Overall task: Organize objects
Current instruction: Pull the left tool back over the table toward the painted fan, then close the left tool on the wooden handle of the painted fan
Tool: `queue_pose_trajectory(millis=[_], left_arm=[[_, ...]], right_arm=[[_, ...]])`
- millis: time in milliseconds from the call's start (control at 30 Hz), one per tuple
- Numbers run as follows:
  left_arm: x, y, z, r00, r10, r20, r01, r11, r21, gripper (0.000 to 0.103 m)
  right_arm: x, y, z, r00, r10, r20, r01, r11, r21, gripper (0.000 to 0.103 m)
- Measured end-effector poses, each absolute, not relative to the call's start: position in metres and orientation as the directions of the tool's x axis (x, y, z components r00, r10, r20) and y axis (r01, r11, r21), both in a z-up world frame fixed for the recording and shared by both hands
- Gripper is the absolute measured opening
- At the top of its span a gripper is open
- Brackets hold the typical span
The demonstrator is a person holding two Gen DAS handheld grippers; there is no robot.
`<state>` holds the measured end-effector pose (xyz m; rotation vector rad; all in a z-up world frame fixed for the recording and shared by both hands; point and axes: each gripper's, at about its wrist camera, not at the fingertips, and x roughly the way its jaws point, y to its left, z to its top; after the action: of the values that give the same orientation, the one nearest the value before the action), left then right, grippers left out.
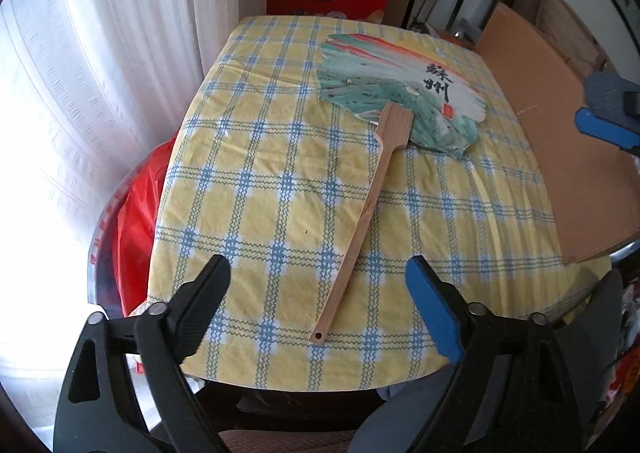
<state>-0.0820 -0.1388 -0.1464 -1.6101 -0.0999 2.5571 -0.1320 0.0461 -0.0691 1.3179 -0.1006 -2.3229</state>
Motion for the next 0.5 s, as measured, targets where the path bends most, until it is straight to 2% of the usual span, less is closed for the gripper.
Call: queue_pose_trajectory(millis=[167, 233, 300, 367, 500], left_arm=[[-0.083, -0.135, -0.154, -0.415, 0.137, -0.899, -0.083, -0.99, -0.113, 0.064], [-0.082, -0.131, -0.157, -0.406, 0.139, -0.903, -0.1, -0.989, -0.107, 0.054], [-0.082, -0.128, -0.159, -0.406, 0.131, -0.904, -0.113, -0.989, -0.093, 0.049], [-0.082, -0.127, -0.159, -0.412, 0.123, -0.903, -0.118, -0.99, -0.081, 0.045], [-0.082, -0.127, -0.157, -0.417, 0.137, -0.899, -0.122, -0.988, -0.093, 0.016]], right_arm=[[-0.139, 0.032, -0.089, -0.381, -0.448, -0.809, 0.358, -0.878, 0.318, 0.082], [-0.142, 0.028, -0.099, -0.352, -0.461, -0.815, 0.356, -0.871, 0.339, 0.072], [-0.144, 0.025, -0.11, -0.321, -0.472, -0.821, 0.351, -0.865, 0.359, 0.062], [-0.147, 0.022, -0.118, -0.291, -0.489, -0.822, 0.344, -0.855, 0.387, 0.057], [-0.152, 0.019, -0.135, -0.247, -0.513, -0.822, 0.324, -0.843, 0.428, 0.053]])
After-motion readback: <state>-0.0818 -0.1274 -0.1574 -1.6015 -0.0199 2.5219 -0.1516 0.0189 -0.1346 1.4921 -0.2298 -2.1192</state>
